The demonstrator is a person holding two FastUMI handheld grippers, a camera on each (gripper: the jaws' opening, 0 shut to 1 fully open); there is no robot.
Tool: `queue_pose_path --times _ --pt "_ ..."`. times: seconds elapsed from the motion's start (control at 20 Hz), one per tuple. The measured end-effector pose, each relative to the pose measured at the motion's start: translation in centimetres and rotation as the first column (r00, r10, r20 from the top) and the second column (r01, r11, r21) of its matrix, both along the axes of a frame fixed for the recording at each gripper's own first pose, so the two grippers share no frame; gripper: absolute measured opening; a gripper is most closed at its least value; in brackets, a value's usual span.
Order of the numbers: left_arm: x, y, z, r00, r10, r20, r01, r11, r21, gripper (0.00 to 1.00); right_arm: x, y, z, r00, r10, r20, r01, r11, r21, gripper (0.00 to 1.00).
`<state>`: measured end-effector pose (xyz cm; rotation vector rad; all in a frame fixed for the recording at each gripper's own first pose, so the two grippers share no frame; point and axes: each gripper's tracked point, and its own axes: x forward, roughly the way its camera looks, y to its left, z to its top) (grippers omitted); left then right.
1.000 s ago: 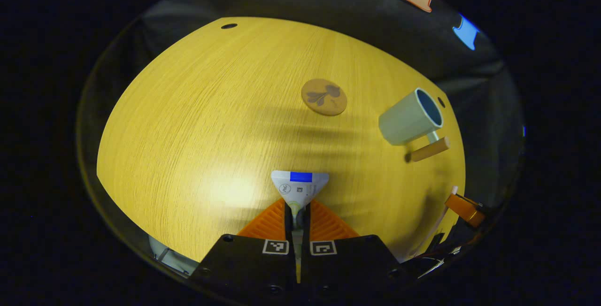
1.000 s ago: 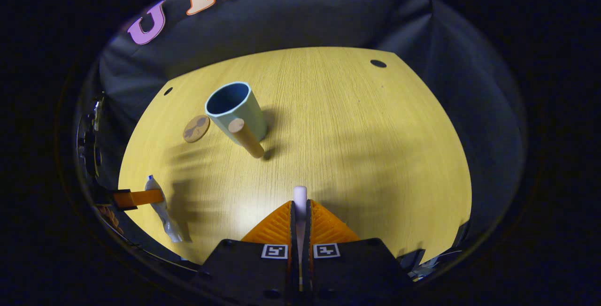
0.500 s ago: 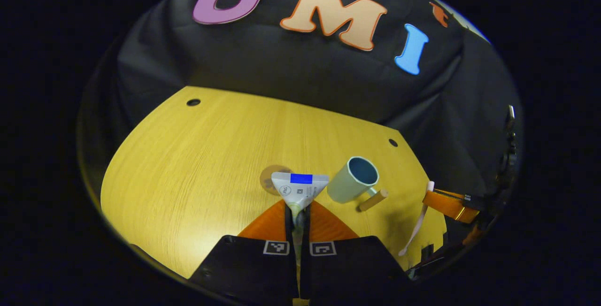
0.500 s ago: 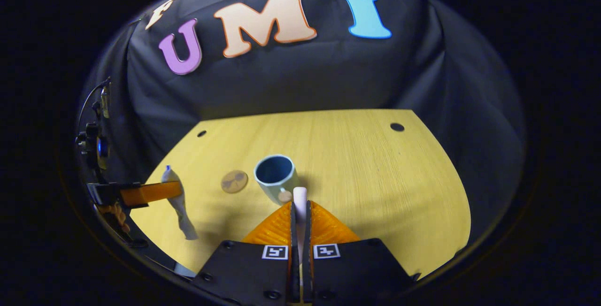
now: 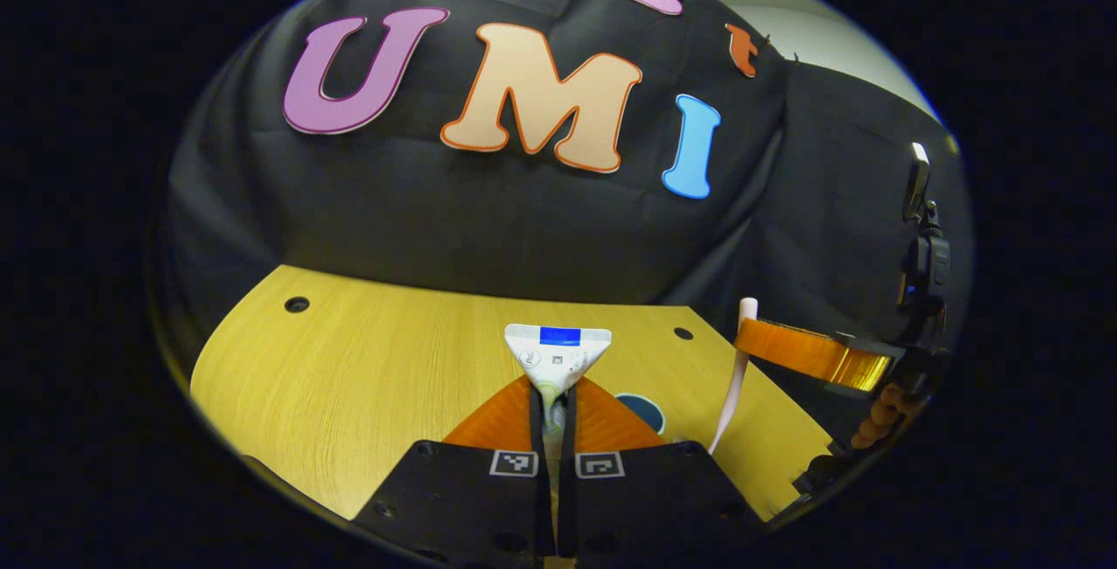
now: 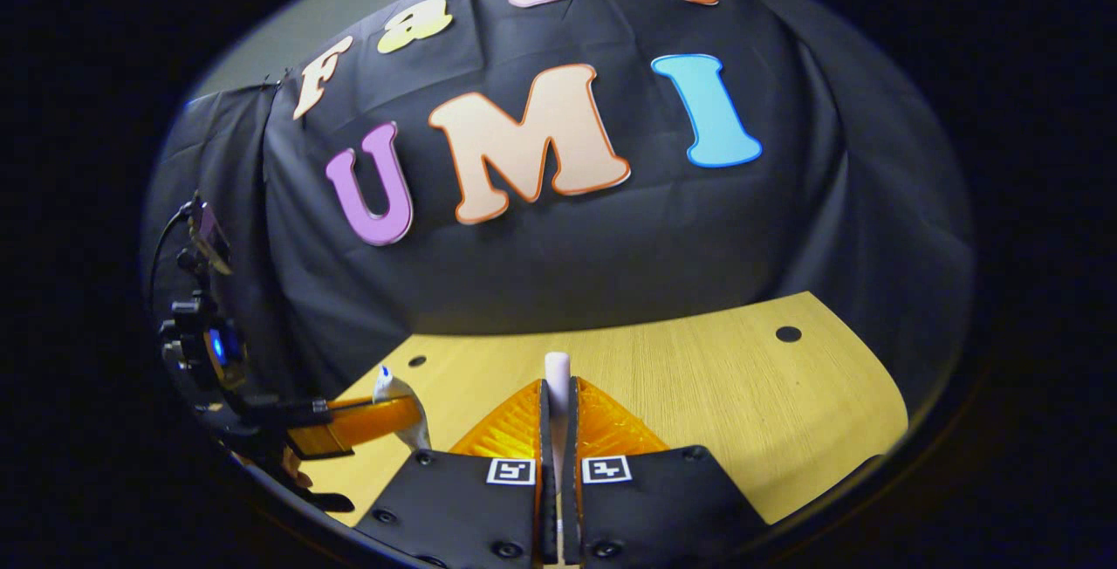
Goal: Put the toothbrush and toothpaste on the desktop into the cup, then pick up the cup and place it on the coaster on the desktop.
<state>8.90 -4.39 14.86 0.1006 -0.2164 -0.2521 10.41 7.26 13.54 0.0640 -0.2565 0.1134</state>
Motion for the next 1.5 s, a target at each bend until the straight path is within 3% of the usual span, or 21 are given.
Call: queue_pose_path --times 0.25,0.5,0.85,0.9,1.0,1.15,1.3,1.35,1.4,1.45,1.5 --pt "1.5 -1.5 2.3 0.993 -0.081 0.087 0.079 0.997 0.026 0.01 4.5 -1.4 1.4 0.995 -0.052 0.089 0.046 0.997 0.063 0.05" --pt "3.2 -3.3 3.5 0.976 -0.154 0.156 0.151 0.988 0.028 0.01 8.2 -2.7 -1.6 0.99 -0.114 0.083 0.106 0.991 0.087 0.05" --pt "4.8 -5.9 2.7 0.96 -0.227 0.163 0.222 0.974 0.048 0.01 8.5 -3.5 -3.4 0.993 -0.11 0.053 0.103 0.989 0.11 0.13" --pt "4.9 -6.3 2.7 0.958 -0.237 0.164 0.232 0.972 0.045 0.01 8.3 -4.0 -3.1 0.991 -0.117 0.058 0.109 0.987 0.119 0.23" --pt "4.9 -6.9 2.5 0.952 -0.255 0.167 0.251 0.967 0.044 0.01 7.2 -5.0 -2.6 0.989 -0.128 0.073 0.118 0.984 0.134 0.28" --pt "5.4 -8.2 1.6 0.943 -0.291 0.161 0.285 0.957 0.056 0.01 5.4 -7.6 -2.2 0.979 -0.186 0.083 0.172 0.974 0.147 0.82" --pt "5.9 -9.7 0.5 0.93 -0.332 0.157 0.321 0.943 0.09 0.01 3.4 -10.3 -2.8 0.968 -0.237 0.076 0.222 0.961 0.167 0.8" --pt "6.1 -10.2 -0.1 0.928 -0.341 0.152 0.325 0.938 0.119 0.01 2.9 -11.1 -3.2 0.965 -0.253 0.071 0.238 0.956 0.172 0.94" --pt "6.5 -10.4 -0.9 0.929 -0.34 0.145 0.319 0.936 0.152 0.01 2.4 -11.8 -3.7 0.961 -0.267 0.065 0.253 0.952 0.171 0.94" --pt "7.0 -10.7 -1.5 0.93 -0.34 0.141 0.313 0.932 0.185 0.01 2.0 -12.4 -4.3 0.959 -0.28 0.055 0.267 0.949 0.17 0.87" --pt "7.4 -11.0 -2.3 0.932 -0.339 0.129 0.309 0.927 0.212 0.01 1.5 -12.7 -4.8 0.958 -0.284 0.048 0.272 0.947 0.17 0.94"
